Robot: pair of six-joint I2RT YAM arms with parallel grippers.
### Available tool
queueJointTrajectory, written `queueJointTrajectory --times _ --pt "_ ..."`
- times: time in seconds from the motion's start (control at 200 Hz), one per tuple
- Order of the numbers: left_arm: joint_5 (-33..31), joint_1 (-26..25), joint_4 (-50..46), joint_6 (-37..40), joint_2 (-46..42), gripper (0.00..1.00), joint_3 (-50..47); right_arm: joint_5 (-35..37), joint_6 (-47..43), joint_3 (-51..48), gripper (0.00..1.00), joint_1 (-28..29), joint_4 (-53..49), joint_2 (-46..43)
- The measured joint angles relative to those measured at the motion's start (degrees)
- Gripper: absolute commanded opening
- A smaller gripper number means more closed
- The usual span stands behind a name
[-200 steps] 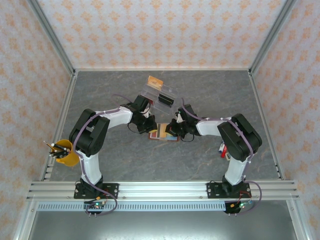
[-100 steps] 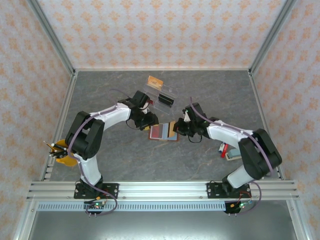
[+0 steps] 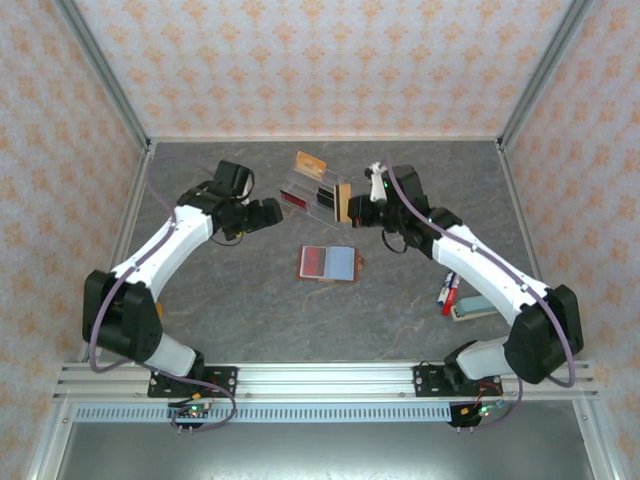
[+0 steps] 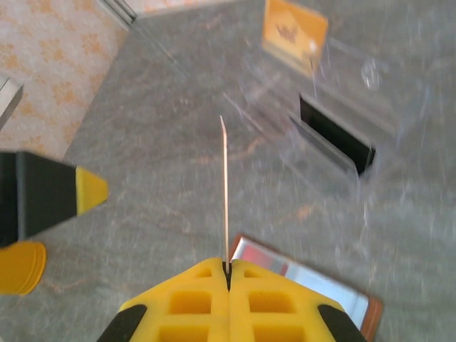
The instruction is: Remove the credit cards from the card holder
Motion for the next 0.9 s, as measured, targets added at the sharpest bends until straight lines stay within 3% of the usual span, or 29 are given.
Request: queueJointTrajectory --times 0.275,0.606,0.901 --pt "-9.4 1.4 -6.0 3.6 -7.9 1.0 -1.2 2.8 -14.3 19.8 0.0 0.0 -0.6 18.0" --pt "-11.3 1.4 -7.2 3.6 -8.4 1.0 -1.6 2.7 -35.5 47.8 0.0 0.0 -9.8 40.9" --pt "-10.8 1.4 -7.2 3.5 -8.0 1.0 -3.3 1.4 -46.5 65.6 0.0 -0.4 -20.1 52.3"
